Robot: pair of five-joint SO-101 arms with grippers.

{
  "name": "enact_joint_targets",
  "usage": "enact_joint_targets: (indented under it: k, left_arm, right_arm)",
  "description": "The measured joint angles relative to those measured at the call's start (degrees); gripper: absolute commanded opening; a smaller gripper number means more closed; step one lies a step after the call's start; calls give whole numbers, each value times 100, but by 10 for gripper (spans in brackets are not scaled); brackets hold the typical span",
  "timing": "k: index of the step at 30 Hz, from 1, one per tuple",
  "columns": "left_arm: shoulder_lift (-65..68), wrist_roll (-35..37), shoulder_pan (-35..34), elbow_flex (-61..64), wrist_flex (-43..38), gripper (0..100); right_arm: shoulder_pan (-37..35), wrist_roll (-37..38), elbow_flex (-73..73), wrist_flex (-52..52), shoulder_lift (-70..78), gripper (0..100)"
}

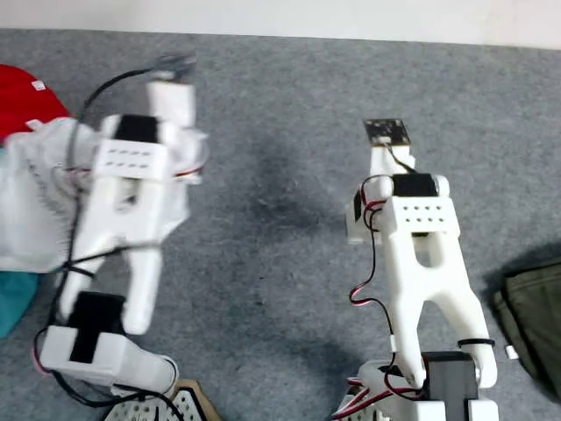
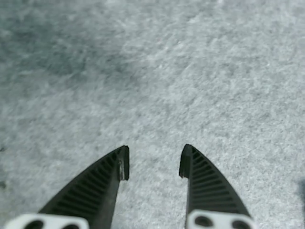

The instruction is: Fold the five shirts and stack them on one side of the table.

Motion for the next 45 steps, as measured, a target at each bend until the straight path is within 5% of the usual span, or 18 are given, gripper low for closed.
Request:
enact_joint_targets:
  k: [6, 12, 21, 31, 38, 45]
  left_arm:
    - [0, 308, 1442, -1143, 18, 22]
    - [0, 369, 2374, -1785, 18, 194]
    - [18, 360, 2048, -1626, 18, 446]
    - [-53, 352, 1020, -1196, 1864, 446]
    - [-484, 360, 158, 791, 1152, 438]
    - [-633, 360, 9, 2154, -149, 85]
  right_arm:
    - [220, -360, 501, -677, 0, 177]
    - [343, -774, 862, -1108, 0, 177]
    - [369, -844, 941, -1196, 0, 177]
    - [378, -844, 941, -1354, 0, 177]
    - [105, -844, 1248, -1512, -9, 177]
    - [62, -844, 1275, -1662, -9, 177]
